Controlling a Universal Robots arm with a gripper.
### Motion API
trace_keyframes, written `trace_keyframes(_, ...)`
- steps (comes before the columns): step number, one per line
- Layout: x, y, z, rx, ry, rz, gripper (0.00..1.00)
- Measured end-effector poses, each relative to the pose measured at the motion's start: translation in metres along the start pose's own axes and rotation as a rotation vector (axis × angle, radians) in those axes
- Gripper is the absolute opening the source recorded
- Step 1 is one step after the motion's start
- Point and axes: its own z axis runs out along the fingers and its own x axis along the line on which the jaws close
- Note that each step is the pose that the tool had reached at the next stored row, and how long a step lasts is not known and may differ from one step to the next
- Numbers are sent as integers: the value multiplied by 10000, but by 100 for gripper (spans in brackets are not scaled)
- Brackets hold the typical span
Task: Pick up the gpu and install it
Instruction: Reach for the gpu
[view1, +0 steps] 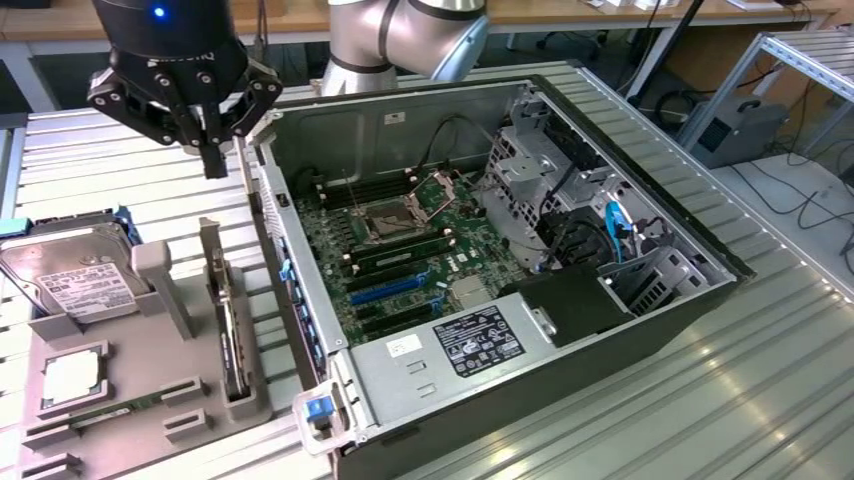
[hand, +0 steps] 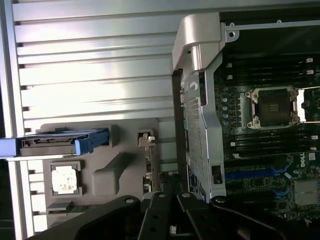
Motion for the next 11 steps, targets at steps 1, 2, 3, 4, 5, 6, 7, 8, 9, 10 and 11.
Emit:
trace_keyframes(1, 19, -2, 1, -1, 1, 1, 11)
trace_keyframes(2, 39, -3, 1, 0, 3, 1, 11)
trace_keyframes(3, 58, -5, 2, 0, 7, 1, 11)
trace_keyframes(4, 75, -6, 3, 0, 11, 1, 11)
trace_keyframes(5, 90, -7, 4, 1, 17, 1, 11)
trace_keyframes(6, 110, -8, 5, 2, 26, 2, 11)
trace_keyframes(7, 122, -10, 6, 3, 32, 1, 11)
trace_keyframes(8, 129, -10, 6, 2, 33, 2, 11)
trace_keyframes(9, 140, -11, 6, 2, 34, 1, 11)
trace_keyframes(10, 147, -11, 6, 2, 34, 1, 11)
trace_keyframes(11, 147, -12, 6, 2, 35, 1, 11)
